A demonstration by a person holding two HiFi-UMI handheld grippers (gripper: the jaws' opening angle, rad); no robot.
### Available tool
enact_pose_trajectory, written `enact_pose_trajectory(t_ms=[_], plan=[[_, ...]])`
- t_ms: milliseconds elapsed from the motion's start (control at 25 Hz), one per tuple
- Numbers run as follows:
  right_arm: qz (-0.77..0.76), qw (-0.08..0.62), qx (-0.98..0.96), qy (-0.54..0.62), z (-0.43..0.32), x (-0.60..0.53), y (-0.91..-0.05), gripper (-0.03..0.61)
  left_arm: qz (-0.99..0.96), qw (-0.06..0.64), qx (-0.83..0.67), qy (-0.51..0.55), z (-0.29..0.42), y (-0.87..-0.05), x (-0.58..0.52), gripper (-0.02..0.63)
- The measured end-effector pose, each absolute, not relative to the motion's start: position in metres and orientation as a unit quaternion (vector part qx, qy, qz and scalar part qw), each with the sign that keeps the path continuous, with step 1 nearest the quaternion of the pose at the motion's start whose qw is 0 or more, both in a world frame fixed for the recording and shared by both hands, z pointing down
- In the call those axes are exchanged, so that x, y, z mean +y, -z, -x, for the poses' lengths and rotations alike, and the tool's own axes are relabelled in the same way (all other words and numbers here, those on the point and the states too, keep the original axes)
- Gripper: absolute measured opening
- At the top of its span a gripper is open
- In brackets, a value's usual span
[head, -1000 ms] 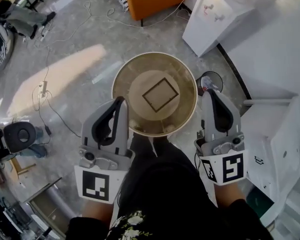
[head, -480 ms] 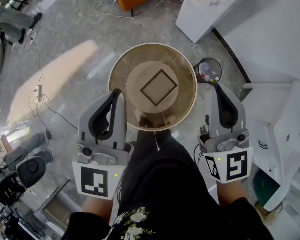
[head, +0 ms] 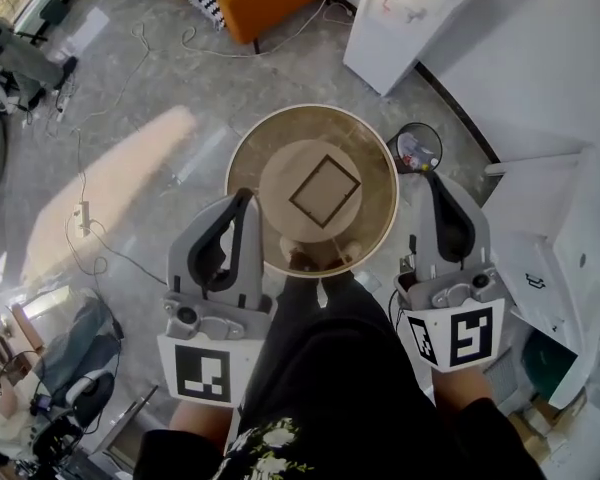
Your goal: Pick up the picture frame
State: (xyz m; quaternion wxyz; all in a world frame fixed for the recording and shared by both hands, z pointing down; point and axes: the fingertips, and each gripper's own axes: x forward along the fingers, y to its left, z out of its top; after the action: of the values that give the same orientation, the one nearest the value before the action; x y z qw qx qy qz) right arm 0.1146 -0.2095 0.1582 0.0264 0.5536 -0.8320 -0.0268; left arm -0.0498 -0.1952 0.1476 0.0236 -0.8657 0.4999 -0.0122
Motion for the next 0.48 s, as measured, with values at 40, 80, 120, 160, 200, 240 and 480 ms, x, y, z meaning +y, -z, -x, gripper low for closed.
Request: enact_pose_trajectory(t_ms=[40,80,120,160,200,240,480], plan=[[-0.556,0.026,-0.83,0.029,-0.11,-0.21,-0.157,-0.003,0.866,0.026,0.499,0.011,0.053,-0.147,-0.196,0.006],[-0.558,0.026,-0.829,0.031,-0.107,-0.211,-0.155,-0.003,0.867,0.03,0.497,0.009,0.055,-0.146,-0.197,0.006],[-0.561,0.025,-0.827,0.033,-0.106,-0.212,-0.154,-0.003,0.868,0.034,0.495,0.007,0.056,-0.145,-0.198,0.006],[-0.564,0.025,-0.825,0.035,-0.105,-0.214,-0.153,-0.003,0.87,0.036,0.492,0.005,0.055,-0.146,-0.2,0.006],[-0.566,0.025,-0.823,0.037,-0.105,-0.214,-0.152,-0.003,0.871,0.036,0.49,0.004,0.054,-0.147,-0.202,0.006],[-0.567,0.027,-0.822,0.039,-0.105,-0.214,-0.152,-0.003,0.872,0.034,0.489,0.003,0.054,-0.148,-0.203,0.006],[-0.553,0.03,-0.832,0.036,-0.114,-0.227,-0.163,-0.003,0.865,0.03,0.501,-0.003,0.044,-0.151,-0.217,0.006]])
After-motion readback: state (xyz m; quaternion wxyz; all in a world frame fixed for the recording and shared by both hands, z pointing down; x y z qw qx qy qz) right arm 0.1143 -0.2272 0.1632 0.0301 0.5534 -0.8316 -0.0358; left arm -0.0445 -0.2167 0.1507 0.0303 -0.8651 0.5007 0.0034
